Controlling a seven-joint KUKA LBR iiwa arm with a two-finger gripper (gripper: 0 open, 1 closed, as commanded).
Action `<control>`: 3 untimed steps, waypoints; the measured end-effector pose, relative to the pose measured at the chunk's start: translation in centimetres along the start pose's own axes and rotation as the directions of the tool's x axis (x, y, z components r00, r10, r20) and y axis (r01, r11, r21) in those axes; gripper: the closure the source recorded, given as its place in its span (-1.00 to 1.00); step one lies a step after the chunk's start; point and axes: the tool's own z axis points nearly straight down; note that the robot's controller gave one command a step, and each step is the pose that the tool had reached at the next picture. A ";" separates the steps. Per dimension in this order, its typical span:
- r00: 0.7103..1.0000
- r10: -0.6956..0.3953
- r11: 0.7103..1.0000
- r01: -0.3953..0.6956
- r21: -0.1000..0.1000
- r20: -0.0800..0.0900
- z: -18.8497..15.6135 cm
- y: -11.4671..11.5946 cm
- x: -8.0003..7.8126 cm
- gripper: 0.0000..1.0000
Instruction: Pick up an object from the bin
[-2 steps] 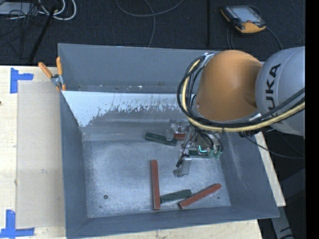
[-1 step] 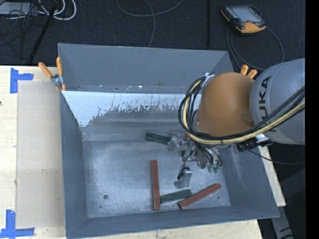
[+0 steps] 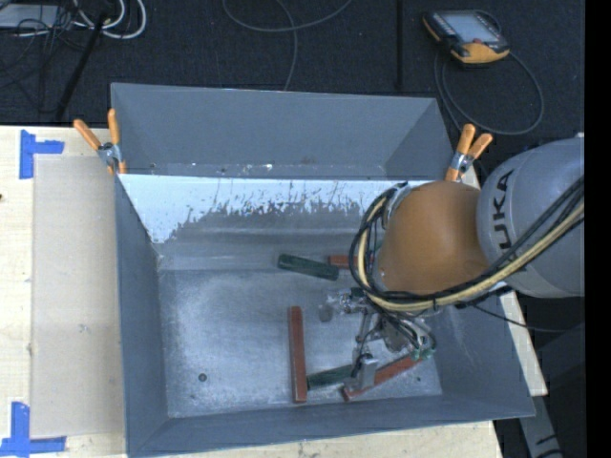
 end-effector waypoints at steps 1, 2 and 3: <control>0.987 -0.163 0.987 0.163 0.000 0.000 1.5 -1.4 -0.8 -1.00; 1.000 -0.014 1.000 0.014 0.001 0.002 6.2 -2.9 3.1 1.00; 1.000 -0.013 1.000 0.013 0.001 0.002 6.2 -2.9 3.1 1.00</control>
Offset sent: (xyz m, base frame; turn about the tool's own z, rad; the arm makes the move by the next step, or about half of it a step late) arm -0.0271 -0.0341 -0.0638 -0.0152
